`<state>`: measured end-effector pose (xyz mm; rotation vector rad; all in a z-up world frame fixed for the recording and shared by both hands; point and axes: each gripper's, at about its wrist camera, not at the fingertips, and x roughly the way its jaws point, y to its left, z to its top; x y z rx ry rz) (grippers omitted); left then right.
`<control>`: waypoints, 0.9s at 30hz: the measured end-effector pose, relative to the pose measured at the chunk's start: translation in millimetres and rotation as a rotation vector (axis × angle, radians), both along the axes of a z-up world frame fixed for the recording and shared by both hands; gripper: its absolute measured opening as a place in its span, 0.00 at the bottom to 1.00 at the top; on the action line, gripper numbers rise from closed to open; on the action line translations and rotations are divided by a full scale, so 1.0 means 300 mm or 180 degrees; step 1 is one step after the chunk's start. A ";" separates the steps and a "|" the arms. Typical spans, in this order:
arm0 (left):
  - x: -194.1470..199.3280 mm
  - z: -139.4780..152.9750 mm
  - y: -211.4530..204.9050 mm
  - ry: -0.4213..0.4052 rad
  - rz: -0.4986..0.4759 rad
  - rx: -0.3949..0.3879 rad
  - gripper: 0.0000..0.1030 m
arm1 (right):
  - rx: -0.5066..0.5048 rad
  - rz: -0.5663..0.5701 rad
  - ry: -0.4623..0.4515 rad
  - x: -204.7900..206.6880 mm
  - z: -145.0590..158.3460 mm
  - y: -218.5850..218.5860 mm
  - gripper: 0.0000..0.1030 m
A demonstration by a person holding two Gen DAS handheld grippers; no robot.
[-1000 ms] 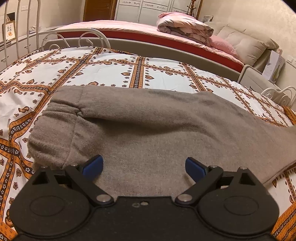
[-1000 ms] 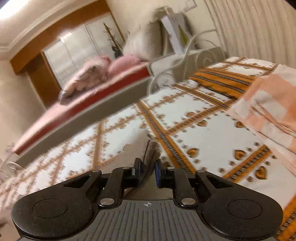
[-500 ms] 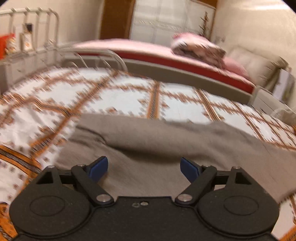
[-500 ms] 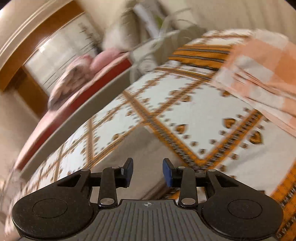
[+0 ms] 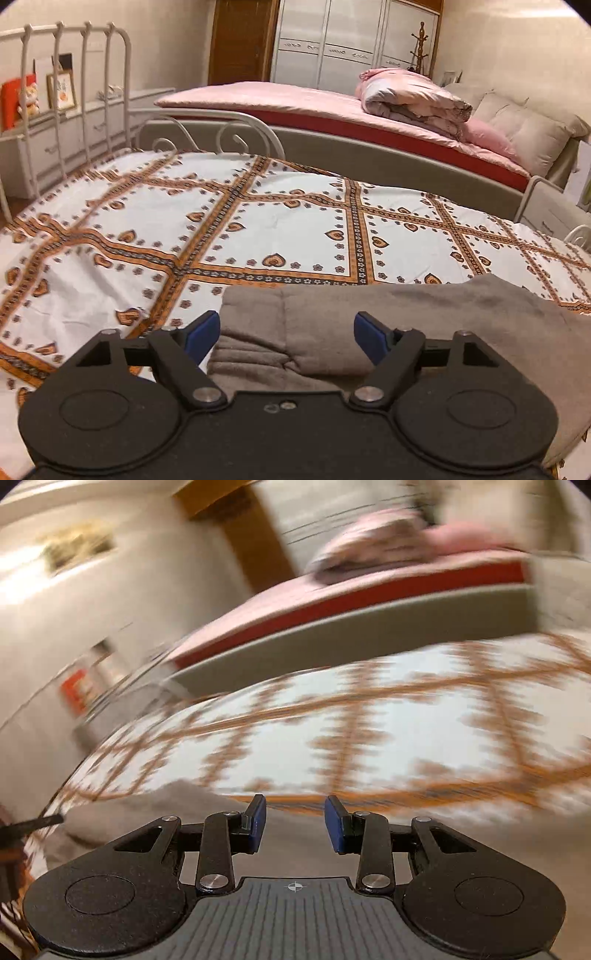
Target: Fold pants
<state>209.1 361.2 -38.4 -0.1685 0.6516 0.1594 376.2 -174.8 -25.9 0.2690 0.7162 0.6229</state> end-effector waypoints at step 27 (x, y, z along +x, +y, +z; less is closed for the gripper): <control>0.119 -0.123 0.023 0.0091 -0.0015 0.0193 0.21 | -0.1466 0.1259 -0.0172 0.276 -0.230 0.837 0.03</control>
